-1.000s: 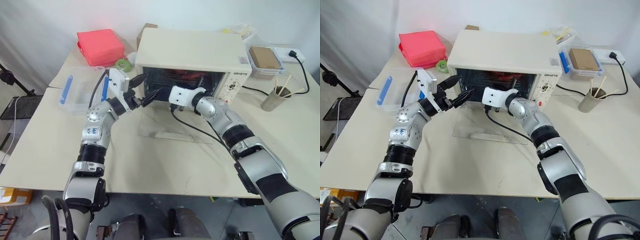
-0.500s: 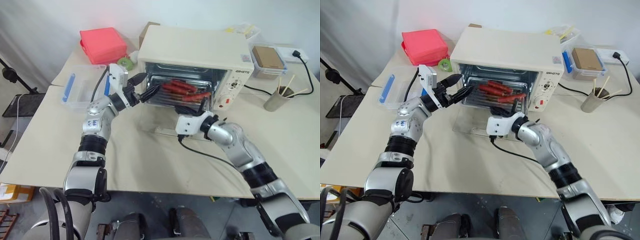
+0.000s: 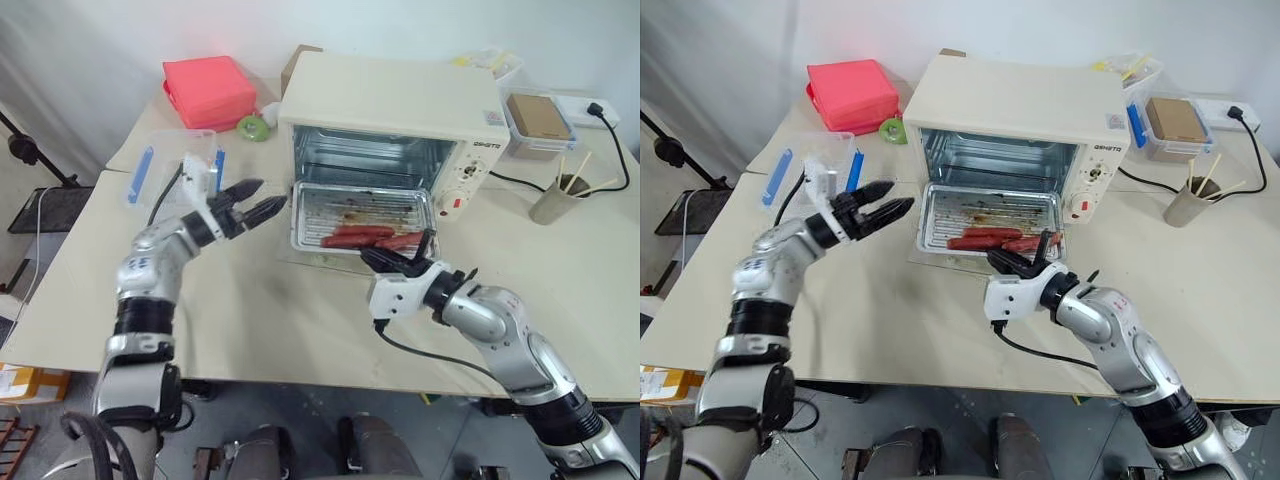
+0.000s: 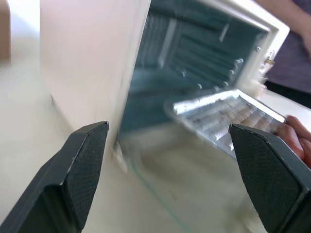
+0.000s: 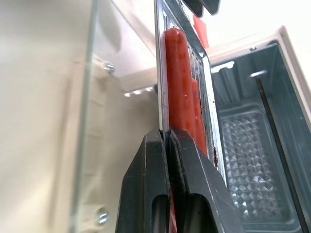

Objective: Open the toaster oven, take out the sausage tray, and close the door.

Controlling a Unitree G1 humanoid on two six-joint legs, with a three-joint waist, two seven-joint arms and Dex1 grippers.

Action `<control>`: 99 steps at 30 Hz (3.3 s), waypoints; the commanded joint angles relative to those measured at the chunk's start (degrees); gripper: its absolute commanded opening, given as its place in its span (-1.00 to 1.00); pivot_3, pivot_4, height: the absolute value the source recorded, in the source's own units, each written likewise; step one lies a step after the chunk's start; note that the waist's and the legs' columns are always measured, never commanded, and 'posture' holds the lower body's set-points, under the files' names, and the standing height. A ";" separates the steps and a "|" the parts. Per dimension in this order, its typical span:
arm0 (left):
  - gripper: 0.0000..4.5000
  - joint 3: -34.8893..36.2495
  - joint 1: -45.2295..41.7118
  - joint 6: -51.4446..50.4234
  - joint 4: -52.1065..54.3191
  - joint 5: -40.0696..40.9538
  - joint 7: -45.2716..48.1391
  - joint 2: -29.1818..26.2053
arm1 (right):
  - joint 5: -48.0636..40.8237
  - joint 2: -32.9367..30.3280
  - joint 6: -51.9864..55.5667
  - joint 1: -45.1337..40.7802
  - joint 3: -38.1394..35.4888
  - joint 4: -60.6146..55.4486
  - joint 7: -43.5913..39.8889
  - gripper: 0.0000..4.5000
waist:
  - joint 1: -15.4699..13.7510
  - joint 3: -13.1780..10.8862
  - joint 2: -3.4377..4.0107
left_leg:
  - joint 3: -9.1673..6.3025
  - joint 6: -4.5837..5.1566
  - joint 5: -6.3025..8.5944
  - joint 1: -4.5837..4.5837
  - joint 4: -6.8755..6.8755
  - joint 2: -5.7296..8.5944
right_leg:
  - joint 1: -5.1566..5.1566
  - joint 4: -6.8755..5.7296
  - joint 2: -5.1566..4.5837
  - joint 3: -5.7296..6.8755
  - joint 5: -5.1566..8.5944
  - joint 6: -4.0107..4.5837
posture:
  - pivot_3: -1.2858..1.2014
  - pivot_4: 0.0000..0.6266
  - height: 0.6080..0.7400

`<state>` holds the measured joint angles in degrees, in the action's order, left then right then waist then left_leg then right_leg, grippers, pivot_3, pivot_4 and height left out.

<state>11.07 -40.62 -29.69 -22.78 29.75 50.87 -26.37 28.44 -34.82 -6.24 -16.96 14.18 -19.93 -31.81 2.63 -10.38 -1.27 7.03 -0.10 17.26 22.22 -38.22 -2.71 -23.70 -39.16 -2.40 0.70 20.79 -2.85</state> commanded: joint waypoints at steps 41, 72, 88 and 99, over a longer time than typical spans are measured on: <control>-1.00 32.68 0.54 -62.81 -1.54 44.37 -48.80 6.48 | -21.74 -6.69 -15.22 -3.22 -1.35 2.12 -14.41 -0.17 | -0.81 -0.07 -0.16 | -0.14 -0.01 0.02 -0.09 -0.35 0.02 | 0.16 -0.07 -0.02 0.05 0.00 0.00 | 0.03 -0.52 1.00; -1.00 38.56 39.40 -28.19 31.04 83.25 -62.07 21.39 | -45.13 -1.82 -13.53 -3.31 -17.20 47.51 -31.28 -0.99 | -0.90 -0.06 -0.18 | -0.28 0.06 0.11 -1.15 -0.10 0.03 | 1.55 0.58 -0.01 0.13 0.03 0.05 | 0.03 -0.52 1.00; -1.00 38.07 41.83 -29.47 30.65 83.25 -61.37 21.02 | -58.12 6.47 -1.17 -7.76 -26.71 34.23 -21.46 -0.99 | -1.00 -0.06 -0.18 | -0.31 0.04 0.14 -1.13 0.06 0.02 | 1.55 0.77 0.01 0.15 0.03 0.05 | 0.03 -0.52 1.00; -1.00 22.47 38.45 -33.09 31.00 83.25 -63.17 14.27 | -63.81 -5.47 7.46 5.66 -27.47 19.35 -38.44 -0.44 | -2.46 -0.05 -0.20 | -0.56 0.13 0.26 -1.13 0.22 0.03 | 1.85 1.31 0.01 0.32 0.02 0.04 | 0.03 -0.52 1.00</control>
<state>34.67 -1.23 -62.22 7.71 111.36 -12.74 -11.46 -35.30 -39.67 2.27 -12.01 -13.22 1.71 -68.23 0.17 -10.42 -1.47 6.45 0.05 17.53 21.11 -38.00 -2.67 -21.83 -37.82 -2.40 1.02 20.81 -2.82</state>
